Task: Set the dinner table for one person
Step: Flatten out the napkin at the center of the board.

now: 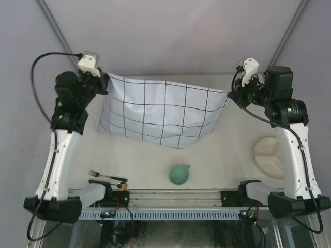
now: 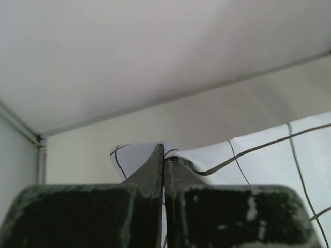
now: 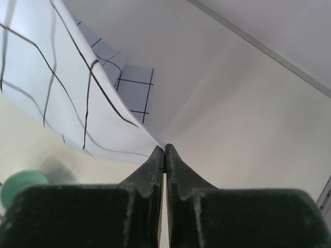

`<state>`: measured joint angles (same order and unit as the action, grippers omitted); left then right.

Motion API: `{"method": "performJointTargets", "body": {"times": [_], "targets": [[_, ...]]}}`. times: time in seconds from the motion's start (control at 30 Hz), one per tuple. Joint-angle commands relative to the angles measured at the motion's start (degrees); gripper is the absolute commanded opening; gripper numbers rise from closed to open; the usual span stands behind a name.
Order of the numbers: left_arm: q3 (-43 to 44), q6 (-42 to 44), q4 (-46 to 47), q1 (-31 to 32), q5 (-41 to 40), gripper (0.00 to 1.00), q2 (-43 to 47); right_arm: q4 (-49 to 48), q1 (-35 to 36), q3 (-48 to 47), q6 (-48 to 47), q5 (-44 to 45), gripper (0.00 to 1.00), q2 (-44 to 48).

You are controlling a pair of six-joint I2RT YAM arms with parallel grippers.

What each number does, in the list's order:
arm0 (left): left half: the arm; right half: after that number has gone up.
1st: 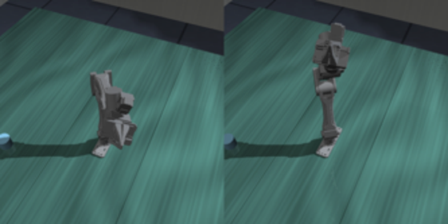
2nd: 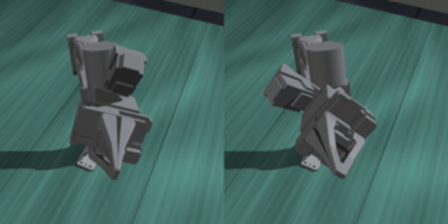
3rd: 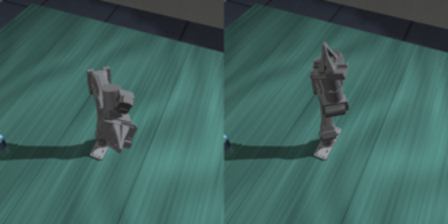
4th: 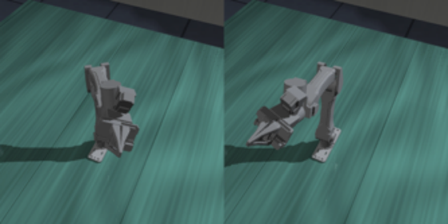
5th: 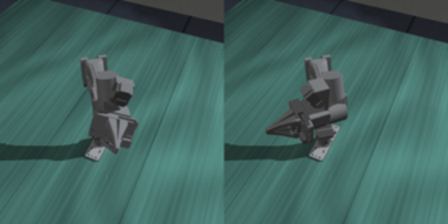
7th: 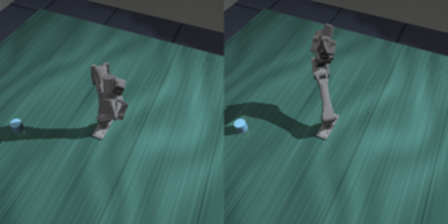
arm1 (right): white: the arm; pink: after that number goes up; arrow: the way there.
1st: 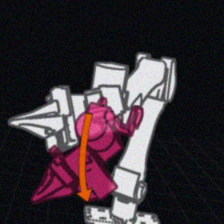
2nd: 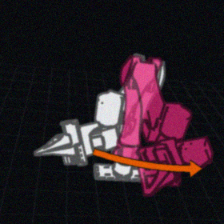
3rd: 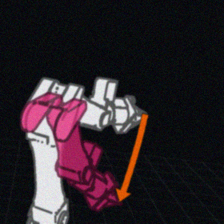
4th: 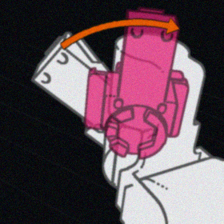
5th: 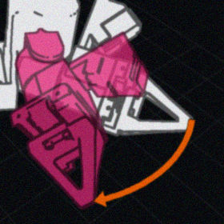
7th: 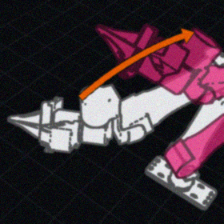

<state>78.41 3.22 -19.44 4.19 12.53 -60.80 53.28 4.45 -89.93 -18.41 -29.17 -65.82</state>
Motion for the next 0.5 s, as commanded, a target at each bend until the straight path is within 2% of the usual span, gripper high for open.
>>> {"method": "performJointTargets", "body": {"times": [0.0, 0.17, 0.47], "targets": [[3.48, 3.79, 3.16, 6.46, -4.35, 0.00, -10.79, -7.75, -1.24, -1.67, 2.53, 3.50, 0.00, -5.40], [16.88, 2.34, 3.34, 9.59, -5.93, 0.00, -24.39, -7.86, -1.64, -11.02, 4.55, 4.97, 0.00, -15.57], [38.83, 3.98, 3.80, 12.54, -7.73, 0.00, -39.23, -9.23, -2.40, -30.35, 5.15, 12.27, 0.00, -30.49]]}}
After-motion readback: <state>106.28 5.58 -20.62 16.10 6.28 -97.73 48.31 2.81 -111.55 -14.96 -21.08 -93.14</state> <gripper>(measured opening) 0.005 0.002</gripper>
